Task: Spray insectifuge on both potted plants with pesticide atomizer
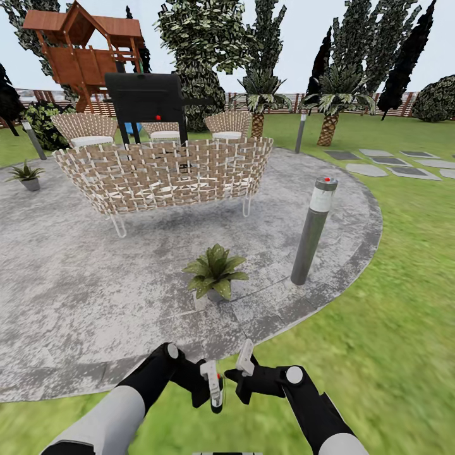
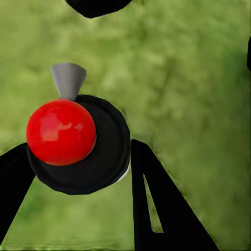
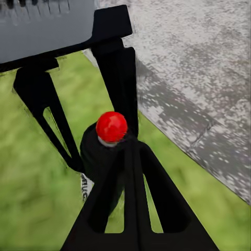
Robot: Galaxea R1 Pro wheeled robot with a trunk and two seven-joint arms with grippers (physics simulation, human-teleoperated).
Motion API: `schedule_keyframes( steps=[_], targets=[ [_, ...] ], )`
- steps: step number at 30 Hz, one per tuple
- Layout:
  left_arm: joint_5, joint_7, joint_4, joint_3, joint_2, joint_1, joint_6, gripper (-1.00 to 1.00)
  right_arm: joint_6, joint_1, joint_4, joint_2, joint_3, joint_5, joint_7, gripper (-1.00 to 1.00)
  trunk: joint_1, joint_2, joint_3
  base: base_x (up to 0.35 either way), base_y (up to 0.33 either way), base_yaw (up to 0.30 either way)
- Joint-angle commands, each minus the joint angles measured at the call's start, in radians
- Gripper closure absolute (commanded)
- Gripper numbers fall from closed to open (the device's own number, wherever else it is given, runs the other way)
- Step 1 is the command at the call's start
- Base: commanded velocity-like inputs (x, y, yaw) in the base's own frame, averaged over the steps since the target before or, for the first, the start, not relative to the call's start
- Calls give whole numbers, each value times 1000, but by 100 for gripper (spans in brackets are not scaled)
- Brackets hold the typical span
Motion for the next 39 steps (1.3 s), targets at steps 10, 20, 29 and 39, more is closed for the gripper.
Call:
schedule_keyframes(
  steps=[10, 20, 29, 39],
  targets=[
    [-4, -4, 0, -1, 217, 4, -1, 100, -9, -1, 4, -2, -5, 12, 3, 100, 0, 0, -1, 0, 0, 0],
    [14, 117, 2, 322, 299, 53, 0, 100, -12, 1, 46, -62, -57, 15, -120, -100, 0, 0, -1, 0, 0, 0],
    [39, 650, 187, 926, 285, 76, -224, 100, -177, 3, 257, -87, -467, 14, -569, -100, 0, 0, -1, 0, 0, 0],
    [57, 1006, 362, 968, 235, 161, -382, 100, -504, 27, 476, -93, -483, 14, -988, -100, 0, 0, -1, 0, 0, 0]
  ],
)
